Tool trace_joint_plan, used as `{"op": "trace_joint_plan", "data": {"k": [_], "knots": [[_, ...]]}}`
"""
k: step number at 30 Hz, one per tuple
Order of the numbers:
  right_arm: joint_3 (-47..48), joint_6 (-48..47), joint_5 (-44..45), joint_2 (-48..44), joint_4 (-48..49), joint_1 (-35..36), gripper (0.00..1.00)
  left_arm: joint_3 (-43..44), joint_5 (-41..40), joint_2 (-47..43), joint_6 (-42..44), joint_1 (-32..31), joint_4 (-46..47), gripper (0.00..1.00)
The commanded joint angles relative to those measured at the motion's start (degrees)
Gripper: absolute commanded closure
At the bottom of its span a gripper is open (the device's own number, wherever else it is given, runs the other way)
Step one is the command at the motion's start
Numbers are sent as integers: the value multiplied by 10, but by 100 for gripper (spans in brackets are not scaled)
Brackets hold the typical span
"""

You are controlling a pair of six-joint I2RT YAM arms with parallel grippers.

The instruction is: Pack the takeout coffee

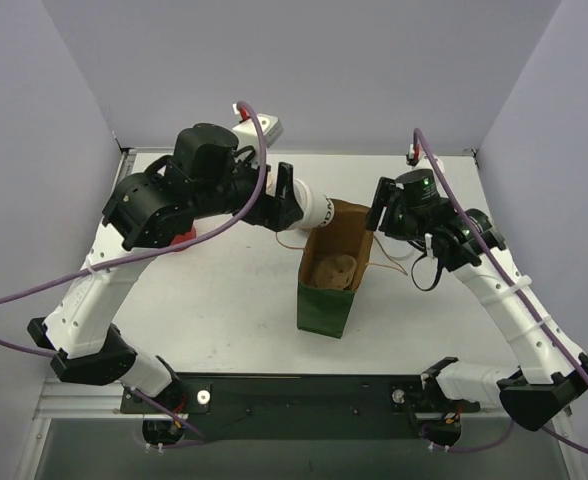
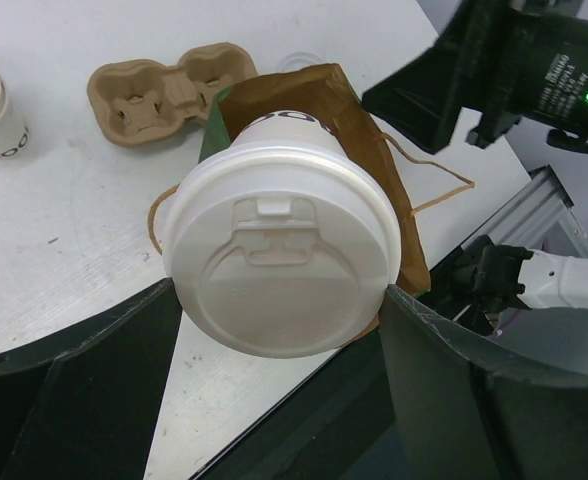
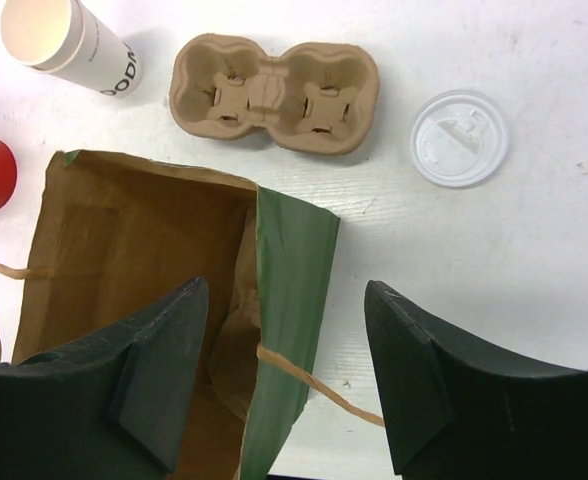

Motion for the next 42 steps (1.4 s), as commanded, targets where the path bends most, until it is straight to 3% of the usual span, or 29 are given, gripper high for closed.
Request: {"op": "trace_joint_plan", "data": {"k": [1,5,12,19,24,36,38,42], "knots": [[-3,-2,-41,19,28,-8,43,24,7,17,7,-24,0,67],[-31,19,-37,10,28,-9,49,23,7,27,6,-35,-6,67],[-63,35,-37,-44,26,-7,46,21,-4,47,8,-48,-15,67],[-18,42,2,-66,-29,23,46,20,-23,69,7,-54,-25,67],[-16,54,25,-52,-57,69,46,26,-20,83,8,-54,-26,67],[-43,70,28,1,-42,82,56,39,-17,88,9,-56,-25,67],[-42,71,28,6,-40,85,62,41,-17,88,9,-56,-25,67],[-25,73,46,16,-45,94,99,50,-15,90,3,-56,-24,67]]}}
